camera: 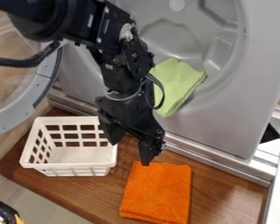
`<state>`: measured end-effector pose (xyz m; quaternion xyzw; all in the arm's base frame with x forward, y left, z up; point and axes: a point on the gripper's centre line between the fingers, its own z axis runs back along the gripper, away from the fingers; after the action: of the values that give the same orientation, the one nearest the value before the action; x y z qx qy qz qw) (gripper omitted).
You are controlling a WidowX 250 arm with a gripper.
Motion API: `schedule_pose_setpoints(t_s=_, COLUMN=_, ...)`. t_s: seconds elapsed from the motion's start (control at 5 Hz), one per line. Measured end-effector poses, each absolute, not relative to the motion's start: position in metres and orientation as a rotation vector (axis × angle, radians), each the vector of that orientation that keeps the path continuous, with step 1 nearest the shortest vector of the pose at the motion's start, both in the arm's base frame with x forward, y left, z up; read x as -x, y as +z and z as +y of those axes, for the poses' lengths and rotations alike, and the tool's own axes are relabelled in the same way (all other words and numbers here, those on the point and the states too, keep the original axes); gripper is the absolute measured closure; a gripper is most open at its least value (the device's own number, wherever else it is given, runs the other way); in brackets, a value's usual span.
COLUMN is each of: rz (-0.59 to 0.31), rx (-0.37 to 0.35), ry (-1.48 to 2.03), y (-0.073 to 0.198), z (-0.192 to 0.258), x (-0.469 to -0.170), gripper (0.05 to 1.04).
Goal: Pick the orange cloth and put in the washing machine
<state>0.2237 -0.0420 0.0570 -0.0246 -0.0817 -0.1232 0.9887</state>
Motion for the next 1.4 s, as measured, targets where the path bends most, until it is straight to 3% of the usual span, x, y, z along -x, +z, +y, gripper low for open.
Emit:
schedule_pose_setpoints(t_s=0.4, rz=-0.092, rx=0.051, ry=-0.307, y=0.035, z=-0.056, x=-0.218, gripper=0.083)
schedule_pose_setpoints(t_s=0.8, rz=-0.143, rx=0.014, ry=-0.358, y=0.017, z=-0.078, x=-0.226, gripper=0.083)
schedule_pose_setpoints(t_s=1.4, rz=-0.131, rx=0.022, ry=-0.327, y=-0.042, z=-0.076, x=-0.235, gripper=0.083)
